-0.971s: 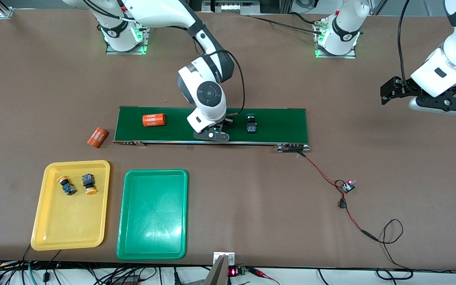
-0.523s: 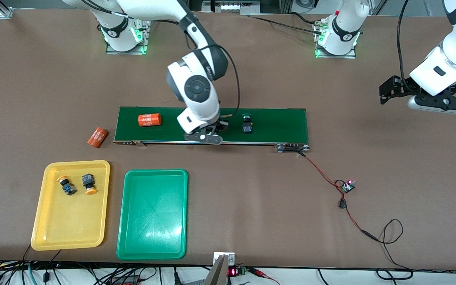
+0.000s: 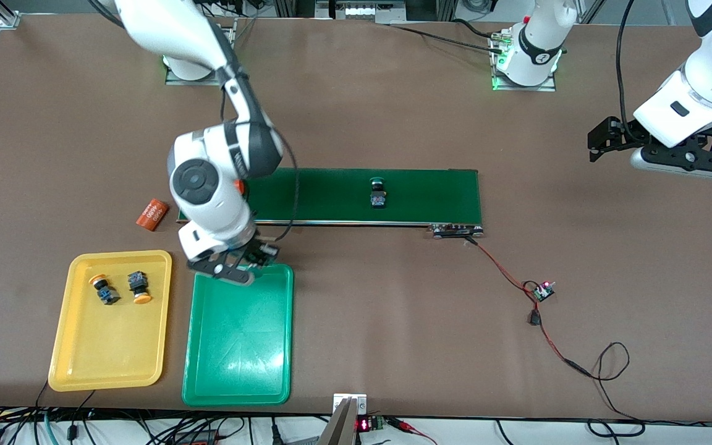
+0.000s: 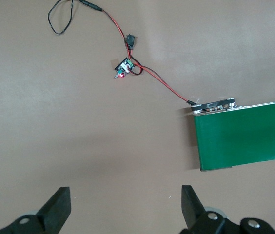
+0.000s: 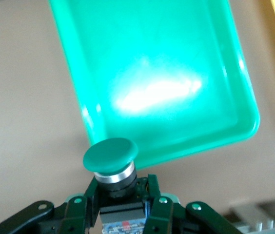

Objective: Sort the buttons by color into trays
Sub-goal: 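Carry the green button to the green tray with the right gripper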

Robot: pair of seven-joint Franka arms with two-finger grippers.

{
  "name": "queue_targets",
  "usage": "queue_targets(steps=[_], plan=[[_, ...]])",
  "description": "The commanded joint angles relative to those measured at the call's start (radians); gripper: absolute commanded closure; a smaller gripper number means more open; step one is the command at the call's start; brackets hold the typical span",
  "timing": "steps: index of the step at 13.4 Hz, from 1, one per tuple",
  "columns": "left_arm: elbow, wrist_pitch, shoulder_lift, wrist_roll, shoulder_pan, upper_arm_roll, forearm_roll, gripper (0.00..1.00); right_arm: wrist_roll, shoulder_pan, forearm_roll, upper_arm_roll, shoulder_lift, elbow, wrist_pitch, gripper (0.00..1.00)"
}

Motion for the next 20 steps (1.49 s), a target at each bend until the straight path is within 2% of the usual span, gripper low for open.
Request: queue_targets(steps=[1,3,10,15,17,18,19,20], plan=[[0.030,-0.027,0.011,0.014,-0.005,0.003,-0.007,0.00,-0.052,-0.025,0.006,0.008,0.069,0.058,0.037,1.00],[0.030,-0.031,0.013,0.015,-0.005,0.001,-0.007,0.00,-0.117,-0.062,0.010,0.011,0.105,0.068,0.070,1.00],[0.030,-0.042,0.011,0.017,-0.002,-0.014,-0.009,0.00,-0.151,-0.105,0.012,0.012,0.238,0.185,0.183,1.00],[0.029,-0.068,0.010,0.018,0.010,-0.014,-0.024,0.00,-0.152,-0.120,0.014,0.022,0.332,0.200,0.199,1.00],[0.030,-0.079,0.010,0.021,0.009,-0.011,-0.049,0.00,-0.157,-0.128,0.015,0.022,0.340,0.205,0.199,1.00],[0.032,-0.077,0.011,0.021,0.009,-0.013,-0.050,0.00,-0.154,-0.125,0.015,0.022,0.329,0.205,0.177,0.70],[0.032,-0.079,0.011,0.021,0.009,-0.013,-0.050,0.00,-0.154,-0.122,0.015,0.019,0.320,0.207,0.160,0.01],[0.032,-0.080,0.010,0.021,0.009,-0.013,-0.050,0.00,-0.154,-0.126,0.015,0.017,0.297,0.207,0.153,0.00]])
